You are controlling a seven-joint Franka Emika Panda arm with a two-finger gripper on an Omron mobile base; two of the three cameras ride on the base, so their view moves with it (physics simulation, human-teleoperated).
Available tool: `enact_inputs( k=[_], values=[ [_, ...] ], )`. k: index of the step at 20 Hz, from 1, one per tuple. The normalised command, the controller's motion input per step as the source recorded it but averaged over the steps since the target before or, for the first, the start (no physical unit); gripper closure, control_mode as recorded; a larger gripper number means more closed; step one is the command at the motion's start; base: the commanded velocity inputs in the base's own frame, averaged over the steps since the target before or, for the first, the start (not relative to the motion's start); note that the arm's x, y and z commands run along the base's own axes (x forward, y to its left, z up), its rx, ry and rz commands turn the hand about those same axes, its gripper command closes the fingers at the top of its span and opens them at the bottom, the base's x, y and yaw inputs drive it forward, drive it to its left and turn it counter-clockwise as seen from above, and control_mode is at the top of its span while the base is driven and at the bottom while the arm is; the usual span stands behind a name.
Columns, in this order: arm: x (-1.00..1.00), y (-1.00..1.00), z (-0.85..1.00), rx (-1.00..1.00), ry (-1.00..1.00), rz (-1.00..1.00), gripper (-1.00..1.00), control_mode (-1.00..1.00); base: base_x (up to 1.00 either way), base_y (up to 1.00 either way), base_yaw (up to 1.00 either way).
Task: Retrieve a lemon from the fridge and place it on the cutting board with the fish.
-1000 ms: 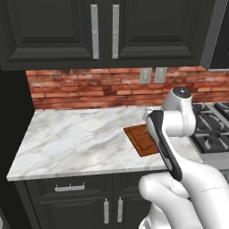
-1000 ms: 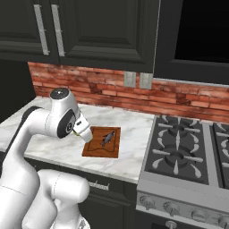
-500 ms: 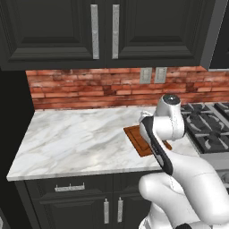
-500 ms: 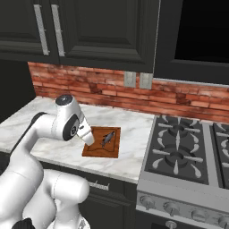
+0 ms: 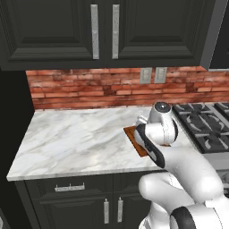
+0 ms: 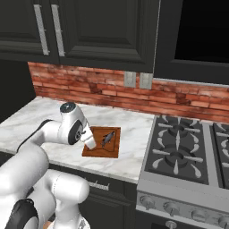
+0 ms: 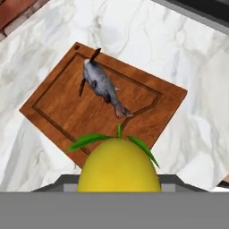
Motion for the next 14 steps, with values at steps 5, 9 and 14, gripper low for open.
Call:
enact_inputs(
  k=[5,9,14],
  values=[
    [0.46,0.00,-0.45,0.00,0.00,-0.07,1.00,-1.00,0.00,0.00,0.00],
    [0.41,0.00,-0.33,0.01,0.02,-0.06,1.00,-1.00,0.00,0.00,0.00],
    [0.26,0.00,-0.14,0.06,0.03,-0.04,1.00,-1.00,0.00,0.00,0.00]
  ],
)
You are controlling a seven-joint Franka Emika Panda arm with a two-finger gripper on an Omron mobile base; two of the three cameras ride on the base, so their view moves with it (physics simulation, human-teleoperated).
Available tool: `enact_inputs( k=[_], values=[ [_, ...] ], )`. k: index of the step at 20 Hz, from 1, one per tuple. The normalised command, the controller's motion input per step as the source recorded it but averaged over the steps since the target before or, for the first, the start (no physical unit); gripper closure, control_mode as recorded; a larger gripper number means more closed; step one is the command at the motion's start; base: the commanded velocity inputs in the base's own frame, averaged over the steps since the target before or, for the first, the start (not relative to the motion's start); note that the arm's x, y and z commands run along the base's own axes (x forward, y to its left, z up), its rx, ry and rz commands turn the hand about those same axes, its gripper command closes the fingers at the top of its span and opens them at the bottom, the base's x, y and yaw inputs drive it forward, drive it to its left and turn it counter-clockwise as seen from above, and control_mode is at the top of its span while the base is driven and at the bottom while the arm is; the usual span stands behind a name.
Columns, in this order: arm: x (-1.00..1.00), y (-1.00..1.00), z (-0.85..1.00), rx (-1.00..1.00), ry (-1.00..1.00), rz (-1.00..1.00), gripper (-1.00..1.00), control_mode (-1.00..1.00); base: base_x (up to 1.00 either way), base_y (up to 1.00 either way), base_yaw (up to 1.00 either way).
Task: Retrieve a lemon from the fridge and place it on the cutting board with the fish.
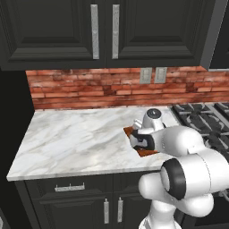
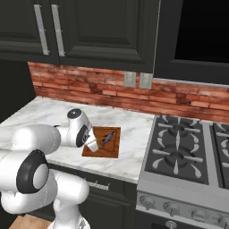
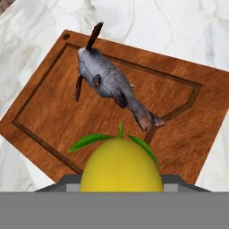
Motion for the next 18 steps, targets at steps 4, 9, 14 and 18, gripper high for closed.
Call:
enact_inputs(
  k=[4,9,14,18],
  values=[
    [0.15,0.00,-0.09,0.05,0.05,-0.01,1.00,-1.00,0.00,0.00,0.00],
    [0.00,0.00,-0.09,0.03,0.00,0.00,1.00,-1.00,0.00,0.00,0.00],
    [0.00,0.00,-0.13,0.03,0.00,0.00,1.00,-1.00,0.00,0.00,0.00],
    [0.00,0.00,-0.16,0.02,0.00,0.00,-1.00,-1.00,0.00,0.00,0.00]
  ],
)
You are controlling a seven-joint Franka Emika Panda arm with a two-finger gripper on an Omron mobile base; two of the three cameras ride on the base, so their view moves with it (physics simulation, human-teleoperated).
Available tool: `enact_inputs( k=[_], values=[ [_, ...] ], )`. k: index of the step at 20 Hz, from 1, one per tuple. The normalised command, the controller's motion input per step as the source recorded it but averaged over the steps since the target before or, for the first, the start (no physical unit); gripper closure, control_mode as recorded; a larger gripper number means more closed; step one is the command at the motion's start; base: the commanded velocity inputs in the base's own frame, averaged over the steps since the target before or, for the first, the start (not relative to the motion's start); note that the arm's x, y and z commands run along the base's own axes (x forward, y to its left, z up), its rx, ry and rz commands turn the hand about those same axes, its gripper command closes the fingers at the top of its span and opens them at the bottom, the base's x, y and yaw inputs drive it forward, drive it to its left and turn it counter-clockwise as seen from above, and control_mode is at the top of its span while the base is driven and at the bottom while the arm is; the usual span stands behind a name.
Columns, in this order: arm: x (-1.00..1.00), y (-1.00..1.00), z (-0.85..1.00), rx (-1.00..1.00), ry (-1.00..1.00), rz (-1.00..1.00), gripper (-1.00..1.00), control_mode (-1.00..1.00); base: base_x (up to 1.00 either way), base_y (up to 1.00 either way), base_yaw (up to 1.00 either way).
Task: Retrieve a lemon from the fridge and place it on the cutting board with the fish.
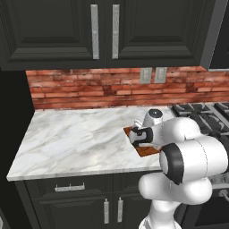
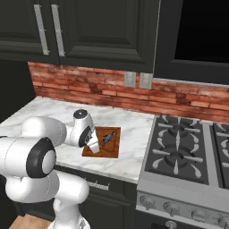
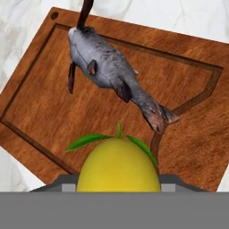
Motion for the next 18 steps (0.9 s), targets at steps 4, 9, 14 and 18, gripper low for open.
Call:
enact_inputs(
  k=[4,9,14,18],
  values=[
    [0.00,0.00,-0.09,0.01,0.00,0.00,-1.00,-1.00,0.00,0.00,0.00],
    [0.00,0.00,-0.02,0.00,0.00,0.00,-1.00,-1.00,0.00,0.00,0.00],
    [0.00,0.00,0.00,0.00,0.00,0.00,-1.00,-1.00,0.00,0.00,0.00],
    [0.00,0.00,0.01,0.00,0.01,0.00,-1.00,-1.00,0.00,0.00,0.00]
  ],
)
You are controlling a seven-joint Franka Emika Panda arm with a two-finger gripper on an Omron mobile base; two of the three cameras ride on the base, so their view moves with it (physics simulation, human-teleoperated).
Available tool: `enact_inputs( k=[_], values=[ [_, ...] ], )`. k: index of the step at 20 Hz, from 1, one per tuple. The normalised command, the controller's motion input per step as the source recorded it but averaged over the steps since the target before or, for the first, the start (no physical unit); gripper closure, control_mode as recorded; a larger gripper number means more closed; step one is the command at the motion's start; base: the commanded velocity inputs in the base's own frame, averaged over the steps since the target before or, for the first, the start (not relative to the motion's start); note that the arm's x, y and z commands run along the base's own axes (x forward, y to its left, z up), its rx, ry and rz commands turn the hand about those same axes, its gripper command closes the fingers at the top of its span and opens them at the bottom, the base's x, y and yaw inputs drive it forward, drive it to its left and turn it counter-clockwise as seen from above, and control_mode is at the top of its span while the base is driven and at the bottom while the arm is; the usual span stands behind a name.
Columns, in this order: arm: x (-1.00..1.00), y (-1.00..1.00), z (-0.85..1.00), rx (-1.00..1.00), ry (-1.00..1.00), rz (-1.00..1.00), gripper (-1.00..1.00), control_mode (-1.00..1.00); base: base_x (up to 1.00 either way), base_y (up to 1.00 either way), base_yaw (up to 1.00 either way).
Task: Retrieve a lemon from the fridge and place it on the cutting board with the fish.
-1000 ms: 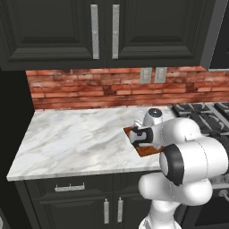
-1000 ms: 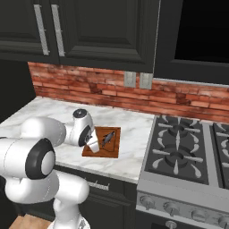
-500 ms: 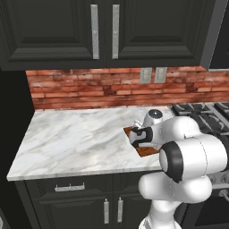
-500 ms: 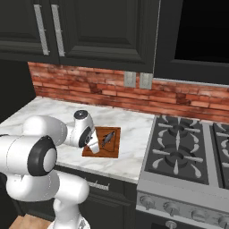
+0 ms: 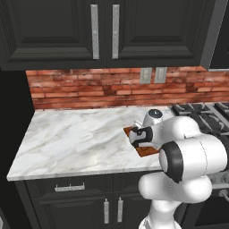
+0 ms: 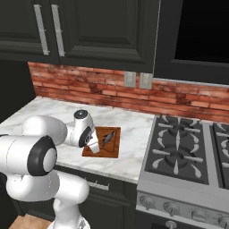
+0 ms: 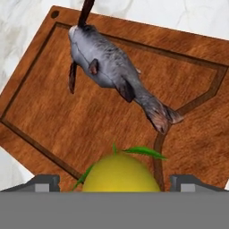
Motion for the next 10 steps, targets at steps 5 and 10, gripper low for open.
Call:
enact_inputs(
  k=[5,10],
  values=[
    [0.00,0.00,0.21,0.00,0.01,0.00,-1.00,-1.00,0.00,0.00,0.00],
    [0.00,0.00,0.38,0.00,0.02,0.00,-1.00,-1.00,0.00,0.00,0.00]
  ],
)
